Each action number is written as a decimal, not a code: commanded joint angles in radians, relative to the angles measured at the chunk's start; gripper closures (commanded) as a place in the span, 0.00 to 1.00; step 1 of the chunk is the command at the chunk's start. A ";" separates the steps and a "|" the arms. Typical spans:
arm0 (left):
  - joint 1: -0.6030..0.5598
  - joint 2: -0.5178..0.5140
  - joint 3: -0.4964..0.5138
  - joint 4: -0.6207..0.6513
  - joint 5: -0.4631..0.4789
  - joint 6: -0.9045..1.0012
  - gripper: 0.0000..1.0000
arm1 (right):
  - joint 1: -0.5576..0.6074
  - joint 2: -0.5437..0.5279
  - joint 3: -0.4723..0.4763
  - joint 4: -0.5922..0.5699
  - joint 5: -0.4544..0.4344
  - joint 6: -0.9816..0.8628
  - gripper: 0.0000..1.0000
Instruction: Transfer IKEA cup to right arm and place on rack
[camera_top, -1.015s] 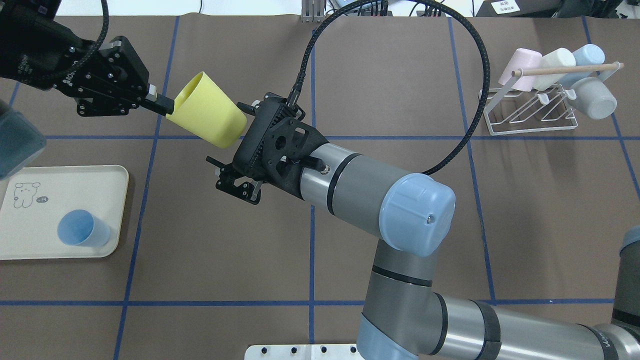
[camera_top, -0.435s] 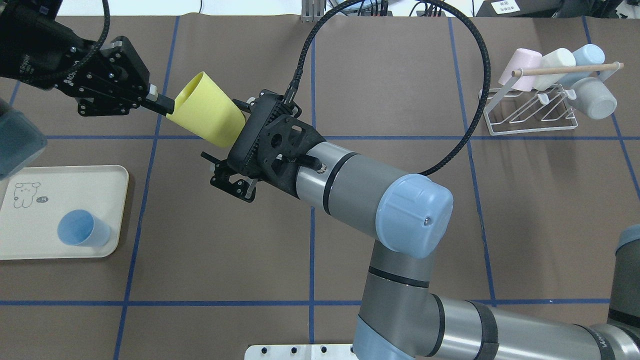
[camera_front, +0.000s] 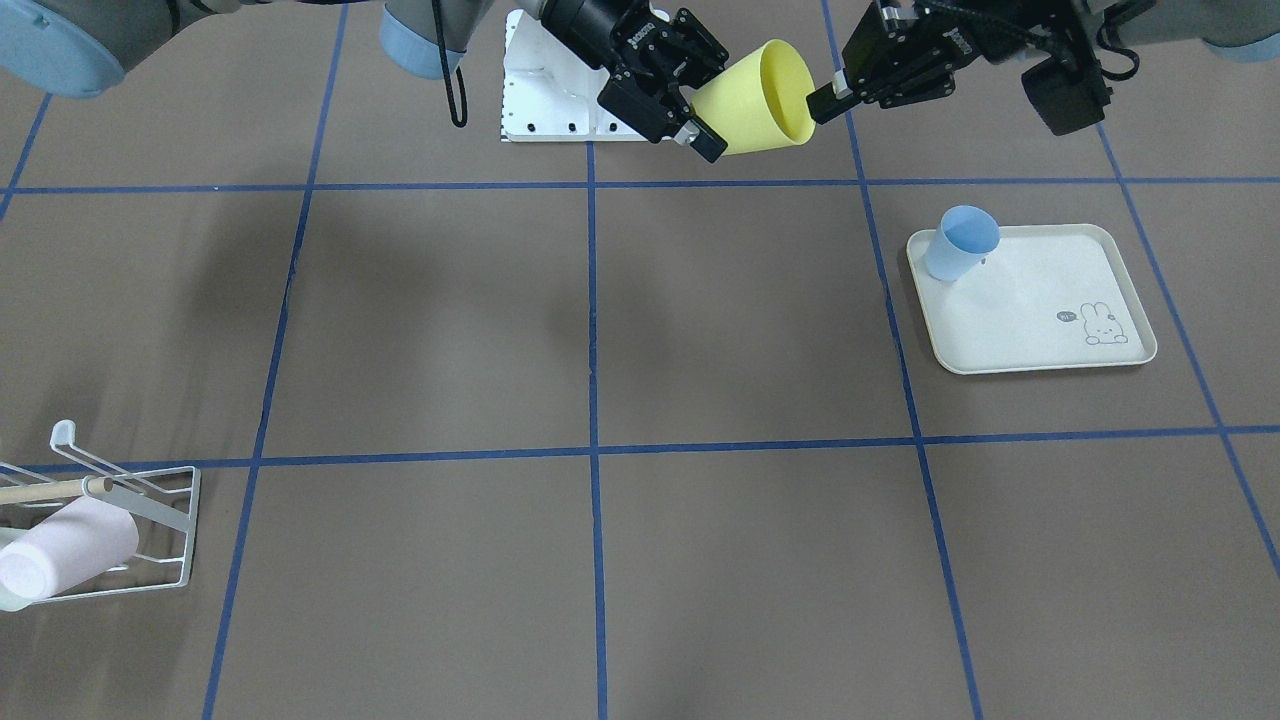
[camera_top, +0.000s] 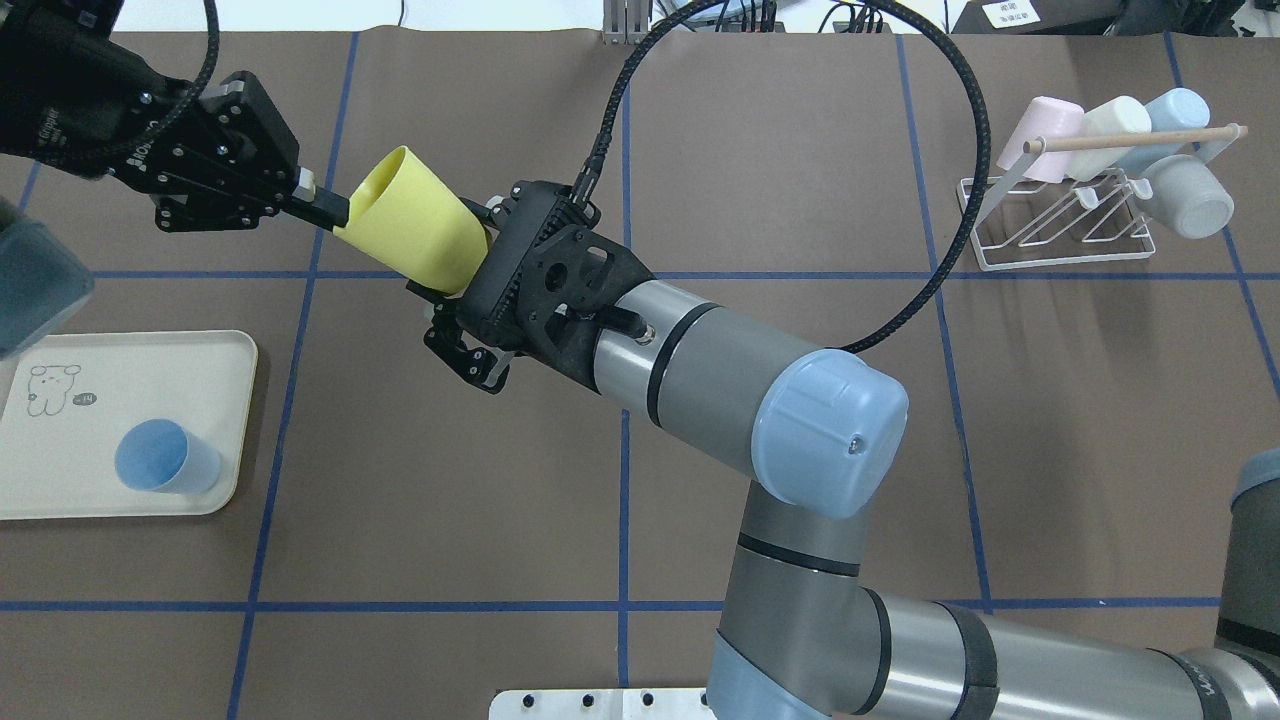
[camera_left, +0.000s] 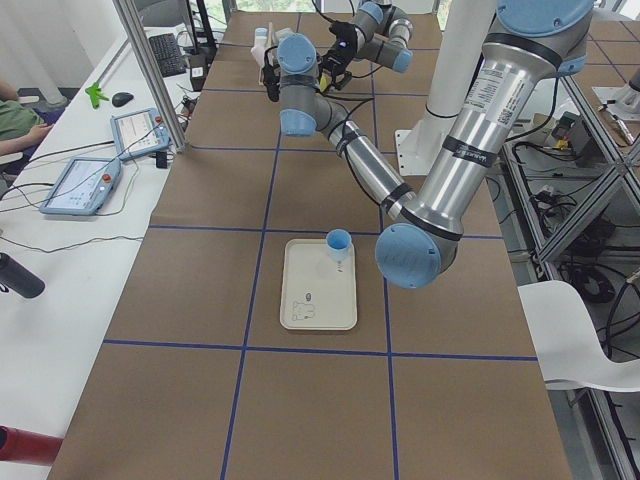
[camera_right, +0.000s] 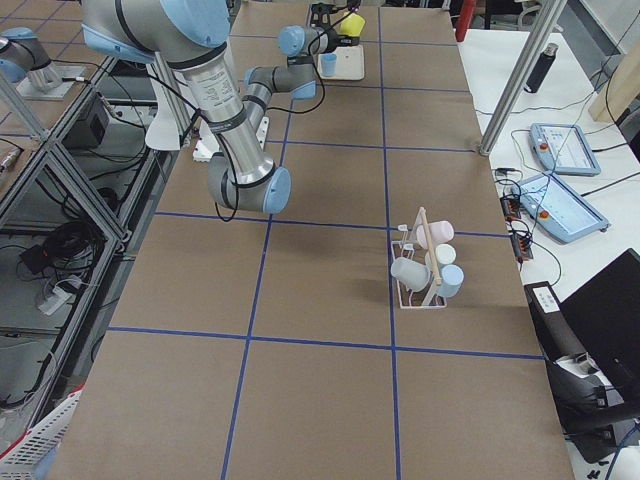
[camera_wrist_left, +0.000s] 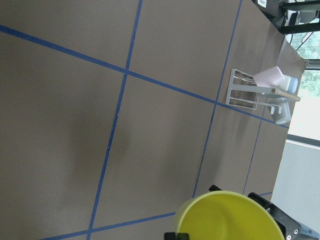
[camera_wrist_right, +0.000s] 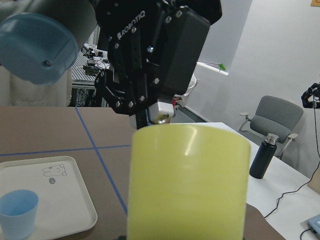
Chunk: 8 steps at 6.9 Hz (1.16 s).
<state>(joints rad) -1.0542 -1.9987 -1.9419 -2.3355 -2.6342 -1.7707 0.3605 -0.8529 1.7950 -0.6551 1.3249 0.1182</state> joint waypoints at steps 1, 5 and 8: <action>0.000 -0.029 0.017 -0.001 0.000 0.008 0.12 | 0.001 -0.002 0.003 0.000 -0.001 0.000 0.48; -0.061 -0.009 0.021 -0.001 -0.004 0.039 0.00 | 0.023 -0.015 0.012 -0.073 0.005 0.000 0.53; -0.173 0.178 0.035 0.004 0.054 0.359 0.00 | 0.089 -0.011 0.221 -0.618 0.007 0.000 0.57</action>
<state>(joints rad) -1.1823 -1.9078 -1.9098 -2.3328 -2.6186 -1.5655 0.4200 -0.8659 1.9328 -1.0449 1.3303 0.1181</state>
